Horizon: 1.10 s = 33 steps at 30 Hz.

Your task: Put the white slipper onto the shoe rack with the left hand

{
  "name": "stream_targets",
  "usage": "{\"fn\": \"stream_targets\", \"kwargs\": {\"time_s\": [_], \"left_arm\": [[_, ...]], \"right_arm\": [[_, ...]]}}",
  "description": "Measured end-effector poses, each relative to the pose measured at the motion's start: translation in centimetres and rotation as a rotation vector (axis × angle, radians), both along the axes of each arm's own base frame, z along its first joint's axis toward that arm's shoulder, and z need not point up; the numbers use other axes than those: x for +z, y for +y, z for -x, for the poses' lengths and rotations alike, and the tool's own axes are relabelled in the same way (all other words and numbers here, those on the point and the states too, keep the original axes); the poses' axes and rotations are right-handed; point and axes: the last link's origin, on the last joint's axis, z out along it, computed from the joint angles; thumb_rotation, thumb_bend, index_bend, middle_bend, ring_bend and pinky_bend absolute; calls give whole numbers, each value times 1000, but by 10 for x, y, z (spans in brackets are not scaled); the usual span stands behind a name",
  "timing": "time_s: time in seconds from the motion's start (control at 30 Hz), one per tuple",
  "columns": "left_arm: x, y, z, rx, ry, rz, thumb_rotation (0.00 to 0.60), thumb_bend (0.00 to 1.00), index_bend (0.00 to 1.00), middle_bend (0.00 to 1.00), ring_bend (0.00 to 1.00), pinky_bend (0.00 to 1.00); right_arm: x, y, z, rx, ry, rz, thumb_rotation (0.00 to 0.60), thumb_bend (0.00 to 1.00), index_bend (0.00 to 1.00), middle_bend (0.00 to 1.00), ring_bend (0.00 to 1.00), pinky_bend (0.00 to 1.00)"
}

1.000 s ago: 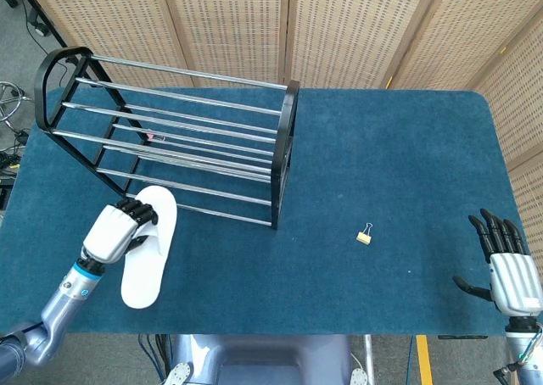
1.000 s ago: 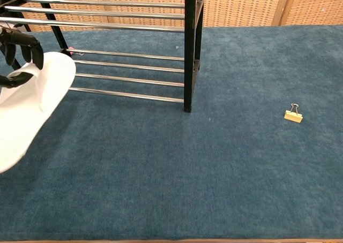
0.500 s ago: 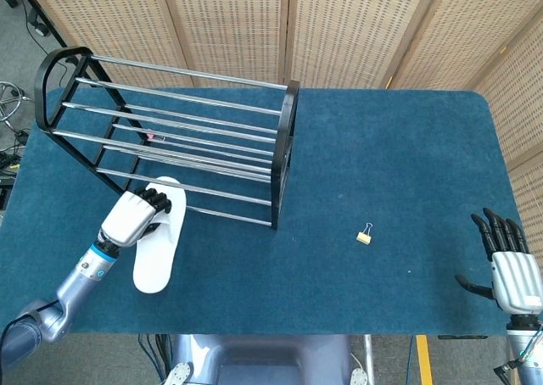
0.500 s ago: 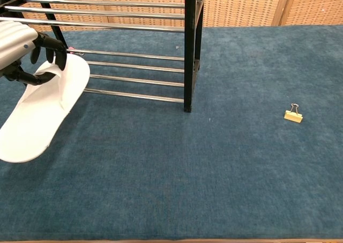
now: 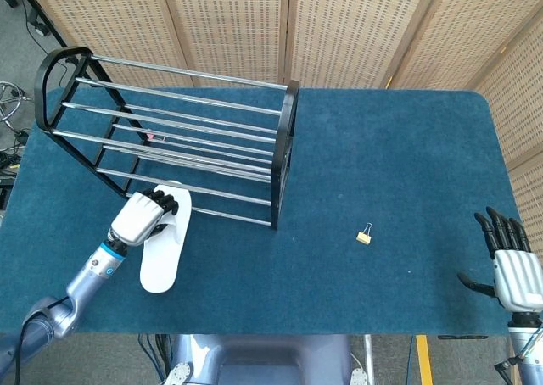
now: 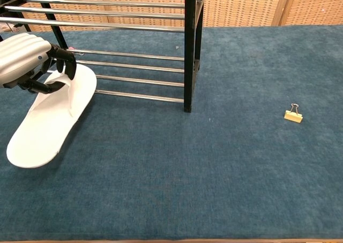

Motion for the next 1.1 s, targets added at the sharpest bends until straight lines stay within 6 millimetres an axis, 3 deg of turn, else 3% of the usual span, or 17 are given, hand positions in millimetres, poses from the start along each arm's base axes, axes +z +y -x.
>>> {"fn": "stream_targets", "kwargs": {"time_s": [0.43, 1.1], "left_arm": [[7, -13, -13, -98, -12, -17, 600, 590, 726, 572, 504, 611], [-2, 19, -19, -40, 55, -17, 600, 586, 726, 572, 504, 611]], "right_arm": [[-1, 1, -1, 5, 0, -4, 600, 0, 0, 0, 0, 0], [-1, -1, 1, -4, 3, -5, 600, 0, 0, 0, 0, 0]]}}
